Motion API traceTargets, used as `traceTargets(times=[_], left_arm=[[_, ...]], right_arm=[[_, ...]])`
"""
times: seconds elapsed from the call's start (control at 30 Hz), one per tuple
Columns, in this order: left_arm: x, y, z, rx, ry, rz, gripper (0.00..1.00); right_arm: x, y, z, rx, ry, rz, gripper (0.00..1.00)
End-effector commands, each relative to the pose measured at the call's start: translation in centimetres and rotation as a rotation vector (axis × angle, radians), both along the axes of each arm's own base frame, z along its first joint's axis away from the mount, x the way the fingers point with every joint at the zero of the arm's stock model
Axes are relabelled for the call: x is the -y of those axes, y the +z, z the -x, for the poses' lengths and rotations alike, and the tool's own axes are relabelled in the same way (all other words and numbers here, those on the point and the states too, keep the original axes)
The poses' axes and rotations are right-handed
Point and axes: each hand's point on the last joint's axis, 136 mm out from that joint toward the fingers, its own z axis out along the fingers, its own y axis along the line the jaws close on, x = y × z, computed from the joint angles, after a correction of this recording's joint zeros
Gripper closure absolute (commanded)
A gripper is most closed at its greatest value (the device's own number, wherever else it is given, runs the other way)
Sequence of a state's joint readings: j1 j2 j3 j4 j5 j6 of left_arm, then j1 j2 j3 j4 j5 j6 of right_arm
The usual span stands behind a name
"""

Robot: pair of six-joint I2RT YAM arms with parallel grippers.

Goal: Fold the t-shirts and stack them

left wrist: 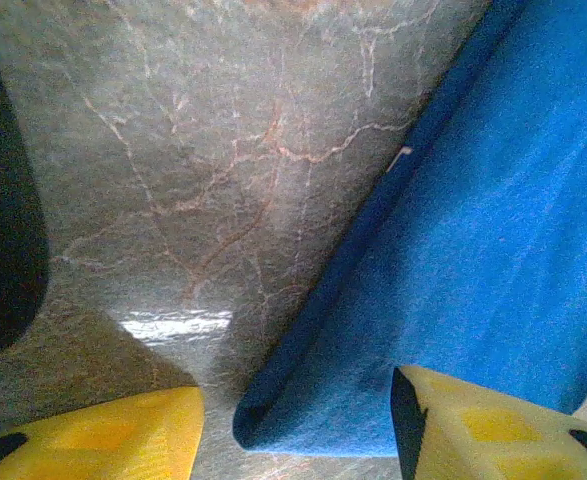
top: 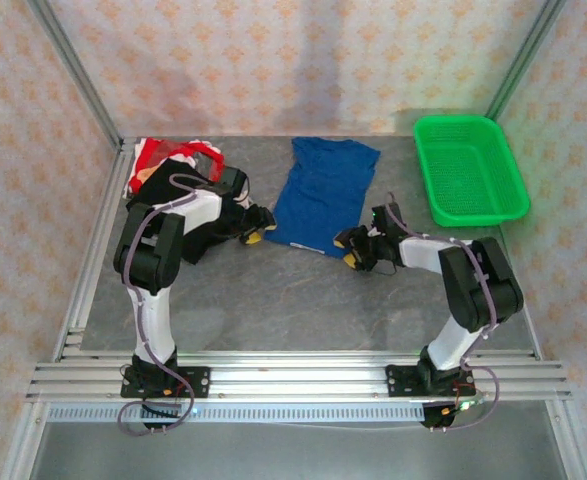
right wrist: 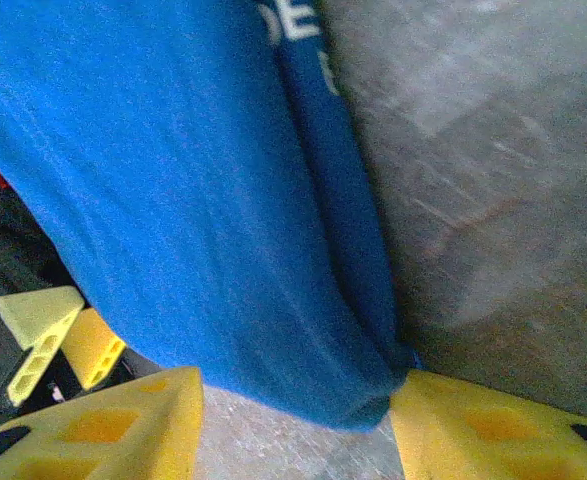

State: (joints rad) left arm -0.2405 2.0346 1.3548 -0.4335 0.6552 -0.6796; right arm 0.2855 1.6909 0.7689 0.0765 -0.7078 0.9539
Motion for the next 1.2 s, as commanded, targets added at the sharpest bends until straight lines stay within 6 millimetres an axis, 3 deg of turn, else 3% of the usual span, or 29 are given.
traceTargets(times=[0.0, 0.1, 0.2, 0.27, 0.33, 0.4, 0.57, 0.83, 0.93, 1.07, 1.17], left_arm=[[1.4, -0.9, -2.0, 0.047, -0.004, 0.001, 0.47], [2.8, -0.9, -2.5, 0.056, -0.009, 0.034, 0.52], [4.9, -1.1, -2.4, 0.048, -0.051, 0.050, 0.63], [5.9, -1.3, -1.9, 0.036, -0.073, 0.044, 0.78], [5.3, -1.3, -1.1, 0.022, -0.062, 0.024, 0.92], [4.1, -0.7, -0.2, 0.021, -0.063, -0.020, 0.99], [1.9, 1.1, 4.1, 0.021, -0.087, -0.114, 1.00], [1.8, 3.3, 13.2, 0.035, -0.092, -0.148, 1.00], [1.8, 4.9, 16.2, 0.055, -0.086, -0.159, 1.00], [1.4, 7.8, 18.5, 0.099, -0.033, -0.129, 1.00], [1.6, 11.0, 18.5, 0.154, -0.012, -0.094, 1.00]], right_arm=[[0.3, -1.6, -1.4, -0.007, -0.042, 0.036, 0.50], [0.3, -2.1, -2.2, -0.021, -0.056, 0.047, 0.59], [0.4, -2.5, -2.3, -0.049, -0.071, 0.063, 0.74], [0.5, -2.3, -2.1, -0.062, -0.074, 0.066, 0.84], [0.9, -2.0, -1.3, -0.076, -0.075, 0.080, 0.94], [1.2, -1.4, -0.3, -0.083, -0.069, 0.092, 0.98], [1.9, 0.6, 3.4, -0.099, -0.052, 0.090, 1.00], [1.9, 2.4, 11.8, -0.137, -0.025, 0.120, 1.00], [2.0, 4.0, 14.5, -0.115, -0.039, 0.103, 1.00], [1.9, 7.0, 16.3, -0.068, -0.050, 0.058, 1.00], [1.9, 9.8, 16.0, -0.015, -0.049, 0.043, 1.00]])
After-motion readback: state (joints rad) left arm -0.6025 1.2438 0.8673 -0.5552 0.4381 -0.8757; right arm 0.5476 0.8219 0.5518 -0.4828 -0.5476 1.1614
